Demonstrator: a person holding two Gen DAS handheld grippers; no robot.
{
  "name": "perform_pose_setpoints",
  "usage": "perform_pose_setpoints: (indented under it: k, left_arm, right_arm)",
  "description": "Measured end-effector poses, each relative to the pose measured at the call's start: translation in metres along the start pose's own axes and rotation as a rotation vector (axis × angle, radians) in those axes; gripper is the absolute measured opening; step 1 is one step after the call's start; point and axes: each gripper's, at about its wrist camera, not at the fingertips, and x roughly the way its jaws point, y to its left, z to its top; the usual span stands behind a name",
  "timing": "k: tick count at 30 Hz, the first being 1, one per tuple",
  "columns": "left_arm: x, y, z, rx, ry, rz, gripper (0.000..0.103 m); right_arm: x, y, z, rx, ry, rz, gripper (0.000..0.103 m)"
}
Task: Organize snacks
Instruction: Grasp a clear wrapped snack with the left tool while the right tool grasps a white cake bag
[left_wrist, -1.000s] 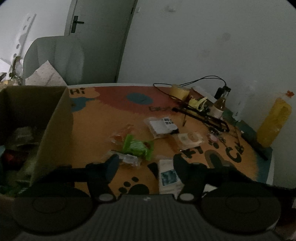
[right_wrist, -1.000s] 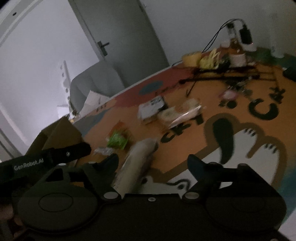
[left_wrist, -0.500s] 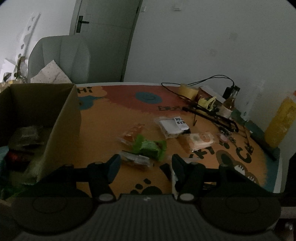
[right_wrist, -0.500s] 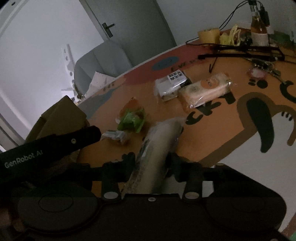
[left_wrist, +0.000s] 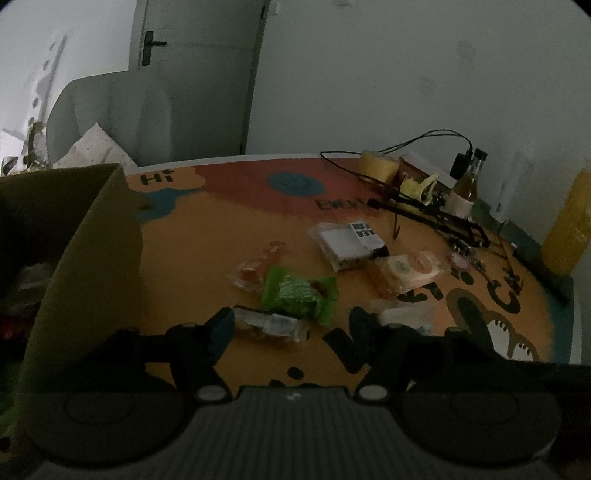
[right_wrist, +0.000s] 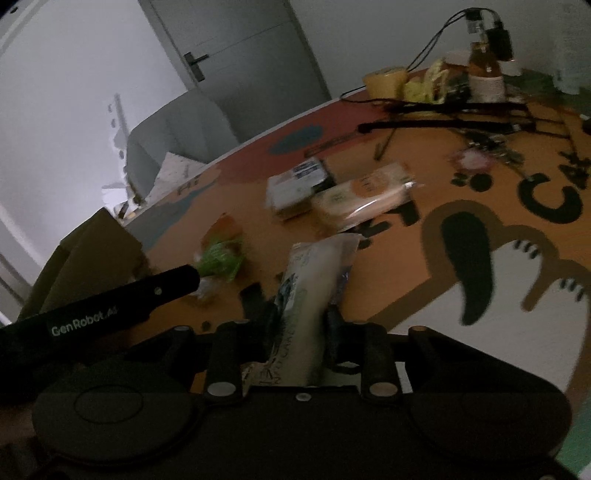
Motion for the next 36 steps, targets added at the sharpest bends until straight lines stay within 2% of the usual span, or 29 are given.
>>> perform_pose_setpoints:
  k: [6,8,9,11,13,20,25,28,30,34,36]
  left_arm:
    - [0.013,0.001,0.000,0.002,0.019,0.017,0.069]
    - [0.017,0.001,0.000,0.010,0.023,0.027,0.069]
    - [0.019,0.000,0.000,0.015,0.024,0.031,0.070]
    - [0.022,0.000,-0.001,0.027,0.022,0.038,0.070]
    - [0.026,0.000,-0.002,0.027,0.031,0.043,0.071]
    - [0.038,0.002,-0.003,0.050,0.045,0.076,0.078]
    - [0.040,0.012,-0.006,0.021,0.037,0.086,0.076]
    - [0.039,0.012,-0.009,0.019,0.030,0.093,0.068]
    - [0.037,0.013,-0.009,0.013,0.023,0.108,0.052]
    - [0.035,0.015,-0.010,0.000,0.016,0.120,0.037]
    - [0.034,0.016,-0.010,0.000,0.012,0.128,0.027]
  right_arm:
    - [-0.006,-0.015,0.007,0.007,-0.028,-0.075,0.026]
    - [-0.008,-0.018,0.008,0.005,-0.038,-0.100,0.029]
    - [-0.008,-0.020,0.009,0.003,-0.042,-0.104,0.034]
    - [-0.008,-0.019,0.009,-0.011,-0.052,-0.119,0.038]
    - [-0.006,-0.017,0.009,-0.021,-0.049,-0.119,0.046]
    - [0.001,-0.014,0.005,-0.043,-0.036,-0.131,0.051]
    - [0.003,-0.012,0.006,-0.048,-0.040,-0.134,0.053]
    - [0.004,-0.010,0.006,-0.054,-0.042,-0.138,0.055]
    - [0.005,-0.010,0.005,-0.055,-0.043,-0.141,0.055]
    - [0.004,-0.007,0.005,-0.055,-0.035,-0.150,0.056]
    - [0.003,-0.004,0.004,-0.063,-0.026,-0.151,0.060]
